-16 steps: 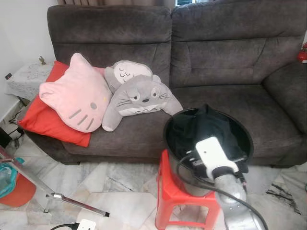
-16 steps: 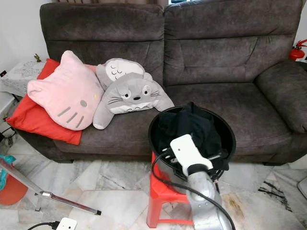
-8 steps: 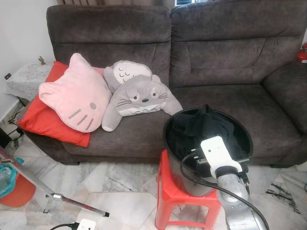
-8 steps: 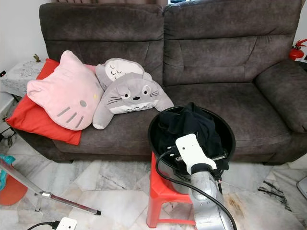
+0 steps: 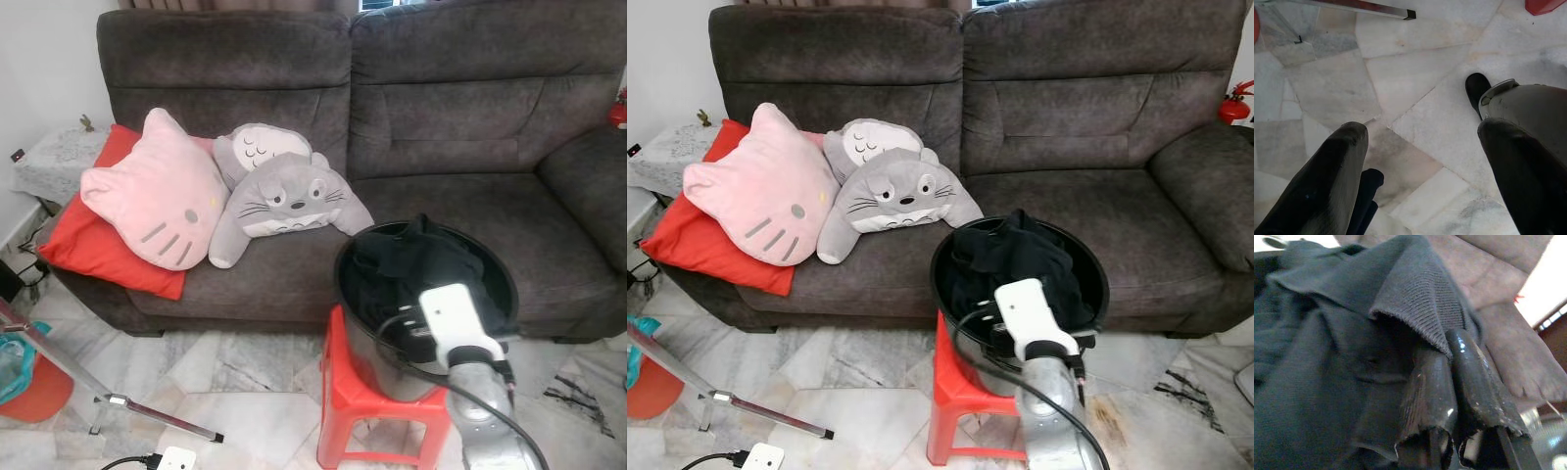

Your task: Hang hanger

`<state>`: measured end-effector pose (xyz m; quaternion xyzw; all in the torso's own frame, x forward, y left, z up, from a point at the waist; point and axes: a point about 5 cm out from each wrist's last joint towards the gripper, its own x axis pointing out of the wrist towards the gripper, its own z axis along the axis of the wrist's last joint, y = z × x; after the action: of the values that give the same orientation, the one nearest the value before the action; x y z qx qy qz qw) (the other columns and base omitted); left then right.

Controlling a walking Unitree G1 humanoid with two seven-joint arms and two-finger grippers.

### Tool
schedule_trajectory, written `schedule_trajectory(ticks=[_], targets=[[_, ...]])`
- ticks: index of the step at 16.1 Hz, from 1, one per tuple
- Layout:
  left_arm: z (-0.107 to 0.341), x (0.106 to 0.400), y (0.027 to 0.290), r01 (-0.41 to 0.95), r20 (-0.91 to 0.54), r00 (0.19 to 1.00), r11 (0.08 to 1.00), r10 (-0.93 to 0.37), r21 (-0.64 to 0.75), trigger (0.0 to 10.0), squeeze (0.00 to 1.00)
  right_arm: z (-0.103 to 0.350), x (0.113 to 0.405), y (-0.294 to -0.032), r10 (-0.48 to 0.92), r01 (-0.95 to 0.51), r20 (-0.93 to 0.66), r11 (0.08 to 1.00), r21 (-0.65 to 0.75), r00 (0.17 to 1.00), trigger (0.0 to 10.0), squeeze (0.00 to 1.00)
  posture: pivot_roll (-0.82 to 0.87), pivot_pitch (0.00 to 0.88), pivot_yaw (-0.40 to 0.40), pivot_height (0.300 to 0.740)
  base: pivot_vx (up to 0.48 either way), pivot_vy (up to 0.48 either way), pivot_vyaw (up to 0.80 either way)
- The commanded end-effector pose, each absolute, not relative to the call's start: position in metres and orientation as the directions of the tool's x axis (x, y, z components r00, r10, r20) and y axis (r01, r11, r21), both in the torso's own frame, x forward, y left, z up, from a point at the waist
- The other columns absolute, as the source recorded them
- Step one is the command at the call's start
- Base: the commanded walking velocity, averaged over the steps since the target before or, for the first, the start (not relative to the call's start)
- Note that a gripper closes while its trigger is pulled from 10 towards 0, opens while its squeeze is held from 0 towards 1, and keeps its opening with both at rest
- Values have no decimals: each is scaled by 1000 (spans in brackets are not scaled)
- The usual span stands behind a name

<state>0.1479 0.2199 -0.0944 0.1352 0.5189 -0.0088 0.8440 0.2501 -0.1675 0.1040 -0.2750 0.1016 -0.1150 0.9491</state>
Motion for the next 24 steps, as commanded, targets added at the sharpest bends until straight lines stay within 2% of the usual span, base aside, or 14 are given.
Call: schedule_trajectory(ticks=[1, 13, 14, 15, 16, 17, 19, 20, 21, 22, 24], targets=[[-94, 147, 223, 154, -880, 455, 961, 136, 228, 10000, 0, 106, 250, -169, -291, 184, -127, 828, -530, 948, 10000, 0, -199, 0, 63, 740, 0, 0, 0], [-94, 147, 223, 158, -881, 455, 961, 133, 227, 10000, 0, 102, 251, -172, -327, 223, -147, 851, -476, 934, 10000, 0, -196, 0, 64, 740, 0, 0, 0], [-94, 147, 223, 159, -881, 455, 961, 133, 227, 10000, 0, 102, 252, -172, -327, 224, -148, 853, -472, 933, 10000, 67, -195, 0, 64, 740, 0, 0, 0], [-94, 147, 223, 159, -881, 455, 961, 133, 227, 10000, 0, 102, 252, -172, -328, 225, -149, 853, -470, 933, 10000, 451, -196, 0, 65, 740, 0, 0, 0], [-94, 147, 223, 159, -880, 455, 961, 133, 227, 10000, 0, 102, 252, -172, -332, 229, -149, 853, -469, 932, 10000, 910, -196, 0, 65, 740, 0, 0, 0], [-94, 147, 223, 159, -880, 456, 961, 133, 227, 10000, 0, 101, 252, -173, -339, 235, -149, 851, -470, 929, 10000, 863, -196, 0, 65, 740, 0, 0, 0], [-94, 147, 223, 159, -880, 456, 961, 134, 228, 10000, 0, 101, 252, -173, -341, 237, -150, 851, -469, 928, 10000, 875, -194, 0, 66, 740, 0, 0, 0], [-94, 147, 223, 160, -880, 456, 960, 134, 229, 10000, 0, 100, 253, -174, -344, 239, -152, 851, -468, 927, 10000, 847, -193, 0, 66, 740, 0, 0, 0], [-94, 147, 223, 160, -880, 455, 960, 134, 229, 10000, 0, 100, 253, -174, -346, 240, -153, 850, -469, 926, 10000, 75, -193, 0, 67, 740, 0, 0, 0], [-94, 147, 223, 161, -880, 455, 960, 134, 230, 10000, 0, 100, 254, -175, -350, 243, -154, 849, -470, 924, 10000, 0, -193, 0, 67, 740, 0, 0, 0], [-94, 147, 223, 161, -880, 455, 960, 135, 230, 10000, 0, 99, 255, -177, -355, 247, -154, 846, -473, 922, 10000, 0, -192, 0, 68, 740, 0, 0, 0]])
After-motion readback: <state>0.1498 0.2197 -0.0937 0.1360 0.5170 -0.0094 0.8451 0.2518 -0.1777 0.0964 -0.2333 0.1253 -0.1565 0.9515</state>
